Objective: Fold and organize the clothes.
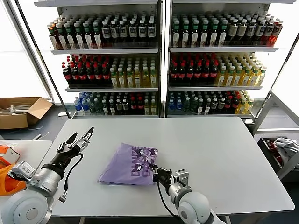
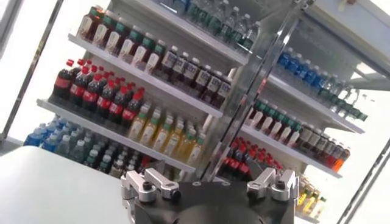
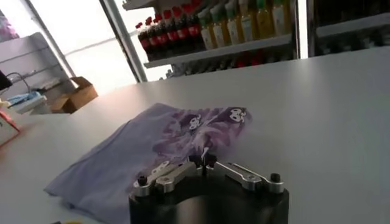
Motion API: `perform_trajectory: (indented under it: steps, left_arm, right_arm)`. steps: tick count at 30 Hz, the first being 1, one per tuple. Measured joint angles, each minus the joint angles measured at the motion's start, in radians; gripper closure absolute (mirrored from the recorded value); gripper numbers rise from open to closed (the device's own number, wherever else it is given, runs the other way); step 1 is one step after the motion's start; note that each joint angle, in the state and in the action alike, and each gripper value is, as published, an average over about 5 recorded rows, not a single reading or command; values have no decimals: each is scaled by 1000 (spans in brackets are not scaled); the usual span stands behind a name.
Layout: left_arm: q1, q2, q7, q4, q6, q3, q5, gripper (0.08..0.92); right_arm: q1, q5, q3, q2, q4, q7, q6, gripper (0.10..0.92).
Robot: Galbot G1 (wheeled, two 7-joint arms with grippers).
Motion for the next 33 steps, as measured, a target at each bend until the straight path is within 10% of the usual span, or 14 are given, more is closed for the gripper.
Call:
perform_trajectory:
  steps: [20,33]
  left_arm:
    - [6,-26,12,11,4,34,15,177]
    - [-6,-24,38,22,15,50,39,177]
  right_arm:
    - [8,-239,179,-257,-52,-201,-22,893]
    - [-25,-300,278,-285,6,-204,-24,535]
